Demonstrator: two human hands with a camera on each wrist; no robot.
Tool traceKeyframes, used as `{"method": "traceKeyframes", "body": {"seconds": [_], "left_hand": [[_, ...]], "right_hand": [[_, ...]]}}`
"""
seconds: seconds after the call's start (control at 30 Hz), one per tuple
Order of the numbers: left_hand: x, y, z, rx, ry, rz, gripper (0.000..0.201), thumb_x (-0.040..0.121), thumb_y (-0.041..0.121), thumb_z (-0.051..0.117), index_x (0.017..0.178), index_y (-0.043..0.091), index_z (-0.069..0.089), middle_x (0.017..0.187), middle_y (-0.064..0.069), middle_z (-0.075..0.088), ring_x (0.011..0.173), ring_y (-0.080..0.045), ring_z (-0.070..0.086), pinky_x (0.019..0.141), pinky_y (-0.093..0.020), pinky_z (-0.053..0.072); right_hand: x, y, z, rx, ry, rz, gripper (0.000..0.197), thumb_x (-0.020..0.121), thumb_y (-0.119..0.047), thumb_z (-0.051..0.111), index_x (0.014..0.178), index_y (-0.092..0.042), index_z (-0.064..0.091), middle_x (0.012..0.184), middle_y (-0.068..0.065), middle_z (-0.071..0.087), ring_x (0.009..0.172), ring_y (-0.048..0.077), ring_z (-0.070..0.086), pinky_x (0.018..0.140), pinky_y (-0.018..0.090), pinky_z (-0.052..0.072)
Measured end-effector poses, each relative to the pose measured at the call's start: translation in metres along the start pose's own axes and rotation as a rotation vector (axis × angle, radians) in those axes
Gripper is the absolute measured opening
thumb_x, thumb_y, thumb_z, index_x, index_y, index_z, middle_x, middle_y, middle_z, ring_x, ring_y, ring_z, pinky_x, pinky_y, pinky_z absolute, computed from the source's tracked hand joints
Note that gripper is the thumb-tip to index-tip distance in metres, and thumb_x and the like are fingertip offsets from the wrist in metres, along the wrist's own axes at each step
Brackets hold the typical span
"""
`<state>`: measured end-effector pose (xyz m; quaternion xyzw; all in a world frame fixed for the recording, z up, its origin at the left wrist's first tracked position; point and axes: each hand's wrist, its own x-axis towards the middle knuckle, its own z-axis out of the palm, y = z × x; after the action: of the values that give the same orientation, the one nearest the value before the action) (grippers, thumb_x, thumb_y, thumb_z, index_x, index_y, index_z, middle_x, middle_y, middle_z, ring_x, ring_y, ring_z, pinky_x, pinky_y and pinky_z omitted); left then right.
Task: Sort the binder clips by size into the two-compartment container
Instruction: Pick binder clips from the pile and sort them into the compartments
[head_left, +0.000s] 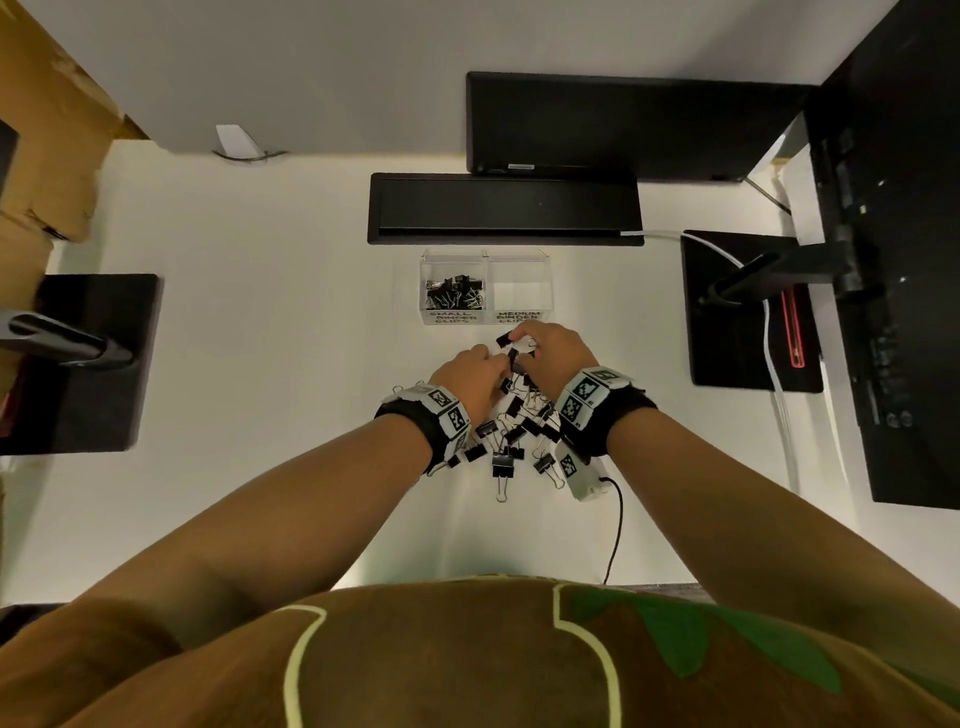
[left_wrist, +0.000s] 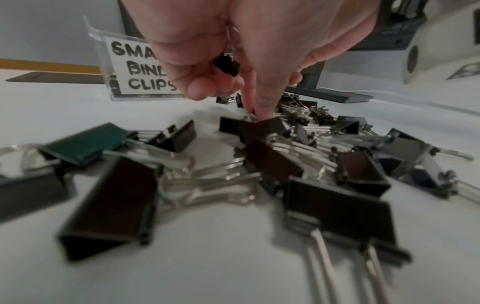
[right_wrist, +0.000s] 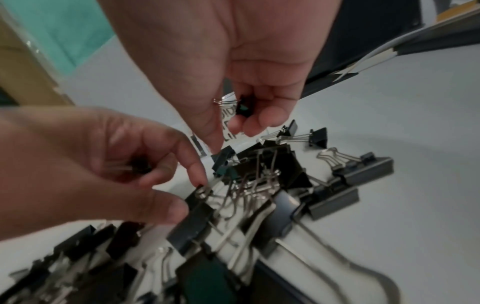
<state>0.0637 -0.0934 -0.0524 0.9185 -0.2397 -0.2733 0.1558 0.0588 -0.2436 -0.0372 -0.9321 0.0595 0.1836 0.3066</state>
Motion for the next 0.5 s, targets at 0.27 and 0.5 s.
{"method": "traceKeyframes", "body": {"seconds": [0.27, 0.5], "left_hand": [[-0.011, -0.021, -0.009, -0.086, 0.035, -0.062, 0.016, 0.092, 0.015, 0.050, 0.103, 0.004, 0.055, 0.110, -0.014, 0.054, 0.099, -0.030, 0.056, 0.084, -0.038, 0.047], [-0.012, -0.022, -0.009, -0.120, 0.019, -0.079, 0.031, 0.090, 0.028, 0.055, 0.117, 0.015, 0.049, 0.117, -0.008, 0.053, 0.105, -0.025, 0.054, 0.089, -0.038, 0.048]], "right_hand": [[0.008, 0.000, 0.007, -0.036, -0.074, 0.021, 0.017, 0.090, -0.014, 0.057, 0.106, -0.015, 0.059, 0.102, 0.007, 0.061, 0.069, 0.017, 0.053, 0.059, 0.025, 0.042], [0.007, -0.007, 0.011, -0.001, -0.097, 0.101, 0.018, 0.090, -0.014, 0.057, 0.105, -0.006, 0.051, 0.098, 0.006, 0.052, 0.081, 0.019, 0.052, 0.069, 0.029, 0.043]]}}
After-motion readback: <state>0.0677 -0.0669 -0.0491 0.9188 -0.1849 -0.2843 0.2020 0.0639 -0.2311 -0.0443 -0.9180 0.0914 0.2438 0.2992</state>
